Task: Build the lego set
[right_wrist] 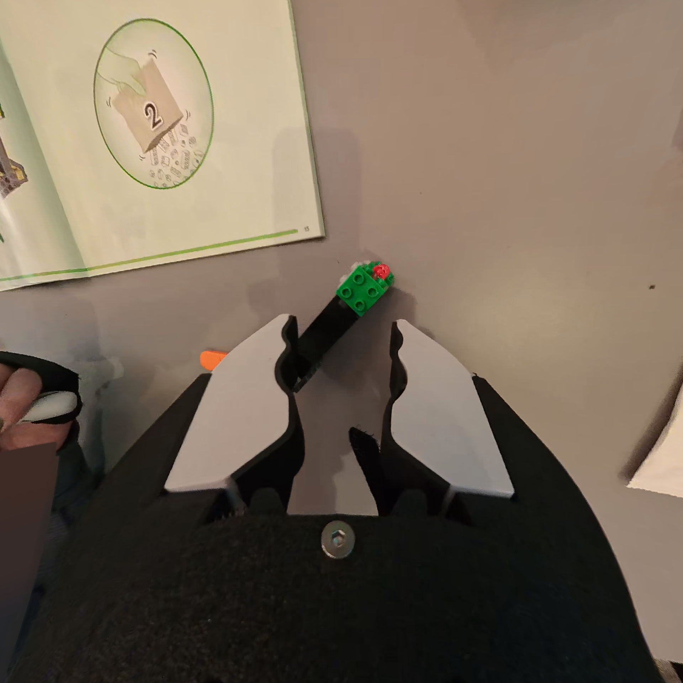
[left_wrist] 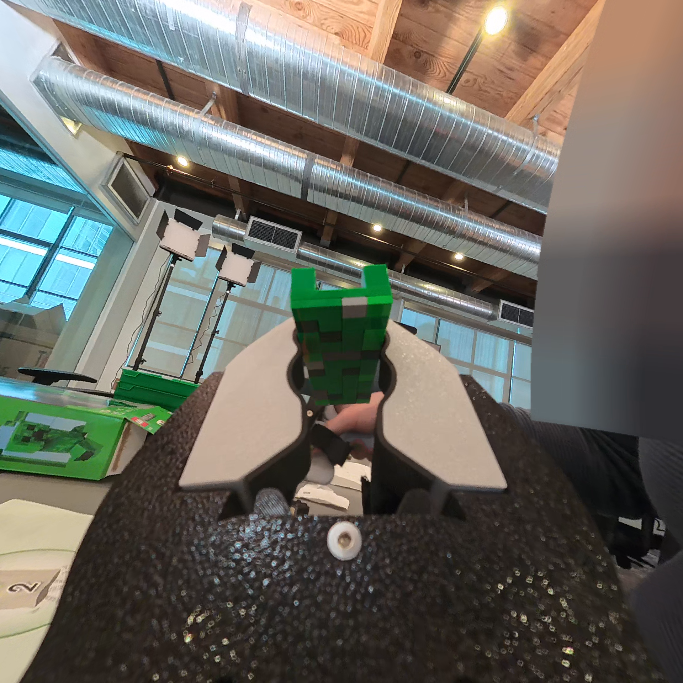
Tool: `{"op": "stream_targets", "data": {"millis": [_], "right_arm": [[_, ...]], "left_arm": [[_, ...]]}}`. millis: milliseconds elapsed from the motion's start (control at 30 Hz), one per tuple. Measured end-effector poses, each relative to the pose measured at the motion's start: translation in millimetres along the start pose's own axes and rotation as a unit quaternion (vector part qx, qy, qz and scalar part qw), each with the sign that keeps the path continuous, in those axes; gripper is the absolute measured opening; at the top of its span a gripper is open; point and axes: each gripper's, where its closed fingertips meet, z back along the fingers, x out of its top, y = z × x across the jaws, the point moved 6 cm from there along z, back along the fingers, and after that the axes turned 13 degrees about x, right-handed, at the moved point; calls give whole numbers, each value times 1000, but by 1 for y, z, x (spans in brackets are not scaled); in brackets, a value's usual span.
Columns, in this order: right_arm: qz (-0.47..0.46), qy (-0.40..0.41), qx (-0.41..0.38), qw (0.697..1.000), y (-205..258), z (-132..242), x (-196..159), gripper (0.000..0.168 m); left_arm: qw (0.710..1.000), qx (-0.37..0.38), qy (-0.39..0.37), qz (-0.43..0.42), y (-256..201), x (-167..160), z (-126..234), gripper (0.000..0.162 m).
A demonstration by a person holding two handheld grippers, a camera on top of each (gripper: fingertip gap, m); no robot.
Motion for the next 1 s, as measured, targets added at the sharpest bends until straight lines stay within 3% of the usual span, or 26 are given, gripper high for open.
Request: {"op": "stream_targets", "data": {"millis": [233,333,600,733,867,1000], "right_arm": [[13,62,-42,997,5,-7,0,42],[27,74,-48,996,7,-11,-1,30],[157,133,-44,978,17,-16,2,19],[267,180,-47,946,21,-18,5,19],[414,202,-101,882,22,-20,8,18],[470,210,-106,851,25,-22,6,18]], "left_arm": [[1000,2,-1,-4,1,2,1,36],[1000,1,-2,-4,1,3,1,36],[1000,-3,1,-2,0,2,0,37],[1000,-3,4,-3,0,2,0,37],[1000,0,2,-5,1,3,2,37],[1000,1,0,-4,2,4,3,36]]}}
